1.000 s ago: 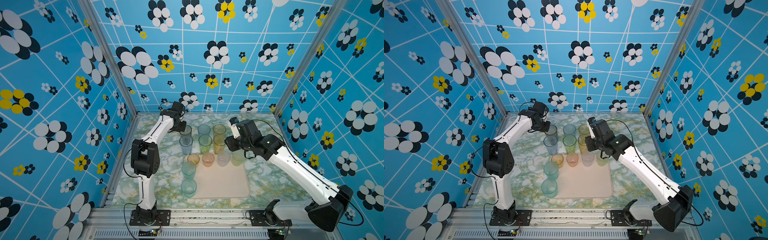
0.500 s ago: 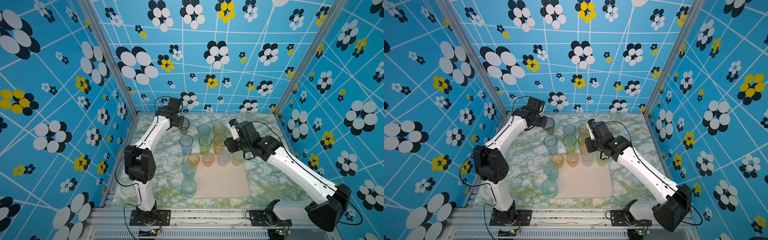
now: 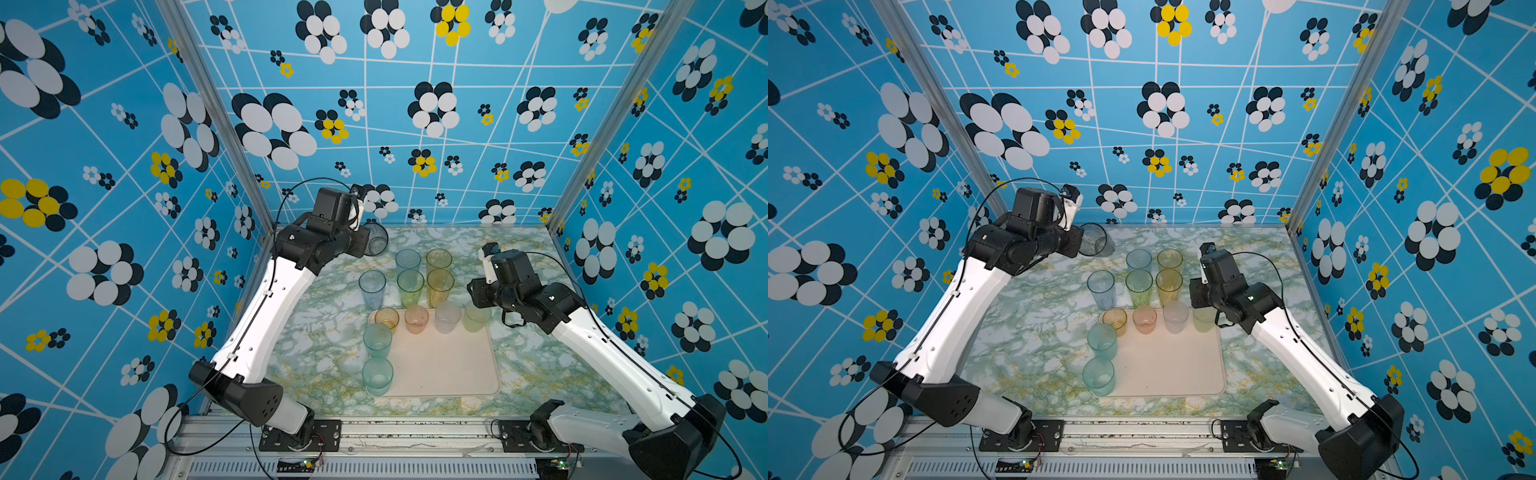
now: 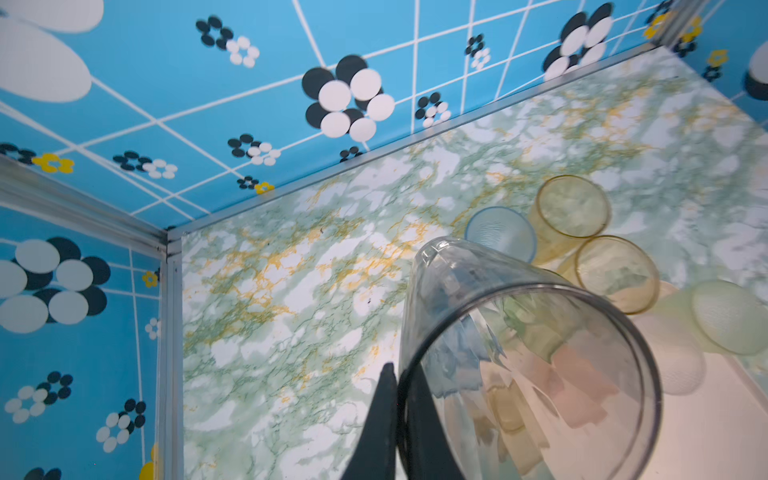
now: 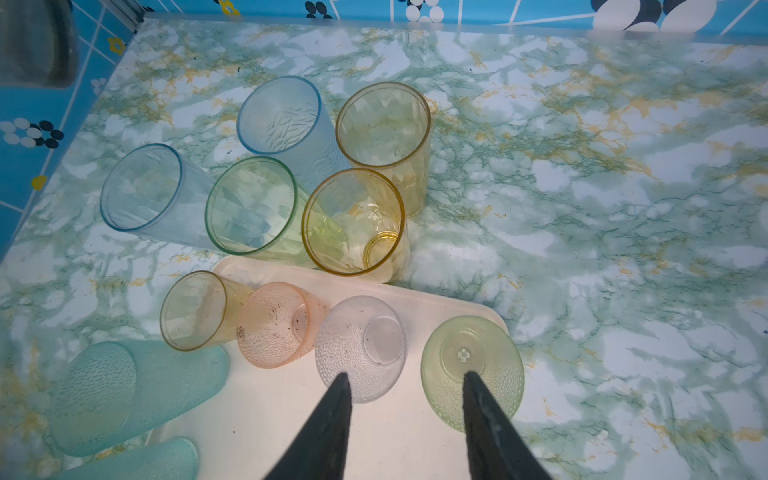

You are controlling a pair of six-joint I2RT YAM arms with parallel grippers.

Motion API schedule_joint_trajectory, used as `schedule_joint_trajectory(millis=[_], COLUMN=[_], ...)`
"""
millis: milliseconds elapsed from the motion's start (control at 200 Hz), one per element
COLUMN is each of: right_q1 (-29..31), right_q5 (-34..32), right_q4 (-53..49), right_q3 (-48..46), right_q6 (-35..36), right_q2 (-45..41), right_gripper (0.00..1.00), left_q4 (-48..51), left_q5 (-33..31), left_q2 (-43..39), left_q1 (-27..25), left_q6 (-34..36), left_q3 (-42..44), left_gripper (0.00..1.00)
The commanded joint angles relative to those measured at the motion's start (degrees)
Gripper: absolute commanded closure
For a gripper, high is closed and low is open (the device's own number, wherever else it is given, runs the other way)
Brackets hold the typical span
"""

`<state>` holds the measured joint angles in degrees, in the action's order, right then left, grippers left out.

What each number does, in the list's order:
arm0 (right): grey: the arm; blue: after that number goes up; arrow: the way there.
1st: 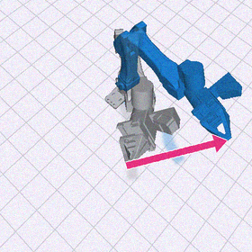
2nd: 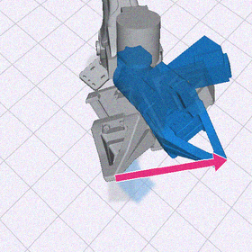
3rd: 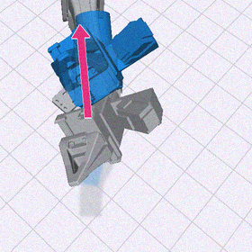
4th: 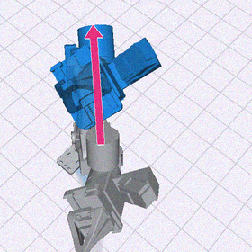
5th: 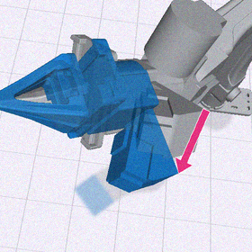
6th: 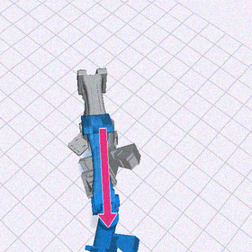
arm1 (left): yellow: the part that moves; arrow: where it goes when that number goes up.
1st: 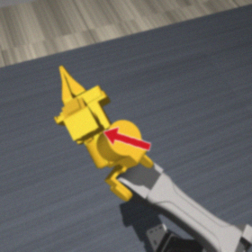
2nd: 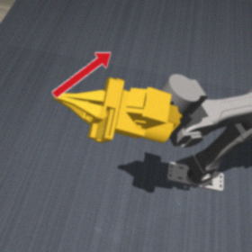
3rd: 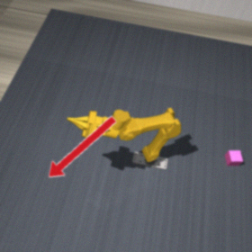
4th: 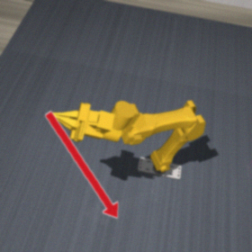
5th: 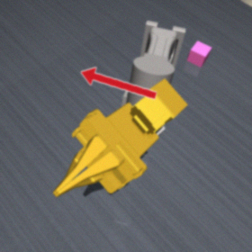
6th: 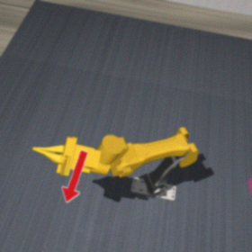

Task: Place the glasses into the tray
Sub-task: 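Lift the smoky grey cup with the left gripper and carry it over the tray, then lower the smoky grey cup beside the amber cup and open the left gripper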

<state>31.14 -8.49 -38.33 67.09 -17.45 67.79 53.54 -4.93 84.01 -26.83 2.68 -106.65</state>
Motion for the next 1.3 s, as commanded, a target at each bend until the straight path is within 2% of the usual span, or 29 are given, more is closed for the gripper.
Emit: schedule_joint_trajectory(millis=[0,205,345,465,830,1100,1295], right_q1=[-0.1,-0.2,-0.2,-0.2,-0.2,-0.2,-0.2], right_q5=[-1.2,-2.6,-2.2,-1.2,0.3,0.8,1.1], right_q4=[-0.9,-3.3,-4.0,-3.7,-4.2,-3.7,-3.3], right_q3=[-0.6,-0.2,0.1,0.1,-0.4,-0.8,-0.7], right_q6=[-1.7,-2.2,-2.9,-3.5,-3.9,-3.4,-3.2], right_q2=[-1.7,-3.6,-4.0,-4.5,-4.7,-4.1,-2.8], right_gripper=[0.54,0.54,0.54,0.54,0.55,0.55,0.55], left_q4=[6.0,12.8,15.8,16.0,14.4,7.5,6.0], left_q5=[-0.6,-4.6,-5.5,-4.5,-2.7,2.2,3.8], left_q2=[-3.1,-4.3,-0.5,2.5,6.1,6.1,8.5], left_q1=[-4.6,-17.3,-25.6,-29.8,-30.1,-26.1,-23.8], left_q6=[1.6,1.4,1.2,0.9,-1.4,-2.6,-1.8], left_q3=[-2.7,-1.8,-0.6,1.4,10.8,18.5,19.3], left_gripper=[1.0,1.0,1.0,1.0,1.0,1.0,1.0])
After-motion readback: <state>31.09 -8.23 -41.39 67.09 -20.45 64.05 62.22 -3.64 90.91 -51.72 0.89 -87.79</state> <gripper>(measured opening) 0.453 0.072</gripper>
